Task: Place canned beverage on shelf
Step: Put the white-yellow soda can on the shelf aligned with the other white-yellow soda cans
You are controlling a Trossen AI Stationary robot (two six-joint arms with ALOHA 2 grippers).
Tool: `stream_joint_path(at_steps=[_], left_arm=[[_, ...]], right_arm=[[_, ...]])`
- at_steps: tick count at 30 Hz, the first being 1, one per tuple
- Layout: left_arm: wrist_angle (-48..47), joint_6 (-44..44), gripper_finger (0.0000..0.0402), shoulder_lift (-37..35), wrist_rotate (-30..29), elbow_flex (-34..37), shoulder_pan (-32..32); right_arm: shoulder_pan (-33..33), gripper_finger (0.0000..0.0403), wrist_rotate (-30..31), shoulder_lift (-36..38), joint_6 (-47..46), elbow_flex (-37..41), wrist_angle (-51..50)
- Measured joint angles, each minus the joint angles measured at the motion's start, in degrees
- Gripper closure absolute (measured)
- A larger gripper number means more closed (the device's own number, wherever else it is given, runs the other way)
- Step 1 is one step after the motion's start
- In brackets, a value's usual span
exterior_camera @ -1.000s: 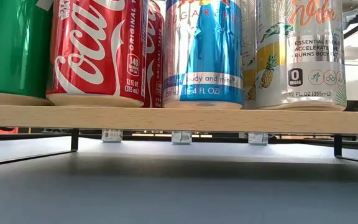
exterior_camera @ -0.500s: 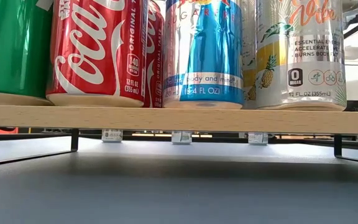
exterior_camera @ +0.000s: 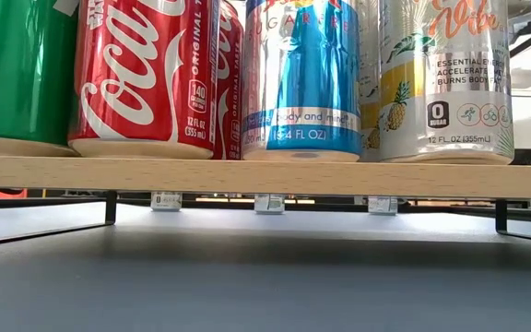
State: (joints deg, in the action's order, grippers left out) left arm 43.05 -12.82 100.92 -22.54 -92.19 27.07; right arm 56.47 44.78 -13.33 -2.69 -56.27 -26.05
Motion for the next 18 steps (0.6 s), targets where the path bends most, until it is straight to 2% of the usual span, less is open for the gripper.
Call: stream_joint_path(at_steps=[2,6,14,16,18], left_arm=[[0.50,0.33,0.0189,-3.08,-3.47,5.61,0.00],[-6.82,0.52,0.0189,-12.88,-15.97,14.07,0.33],[-33.60,-0.33,0.0189,-30.50,-30.42,19.56,-0.37],[-41.76,-4.37,0.0185,-33.54,-34.09,21.07,-1.63],[-47.87,-10.20,0.0180,-36.18,-34.84,23.96,-3.85]], right_arm=[[0.00,0.0102,0.04,-0.01,-0.34,0.00,-0.03],[0.00,0.0102,0.08,0.00,-0.29,0.00,-0.04],[0.00,0.0102,0.15,0.00,-0.12,0.00,-0.10],[0.00,0.0102,0.37,-0.01,0.17,0.00,-0.16],[0.00,0.0102,0.91,0.00,0.85,0.00,-0.30]])
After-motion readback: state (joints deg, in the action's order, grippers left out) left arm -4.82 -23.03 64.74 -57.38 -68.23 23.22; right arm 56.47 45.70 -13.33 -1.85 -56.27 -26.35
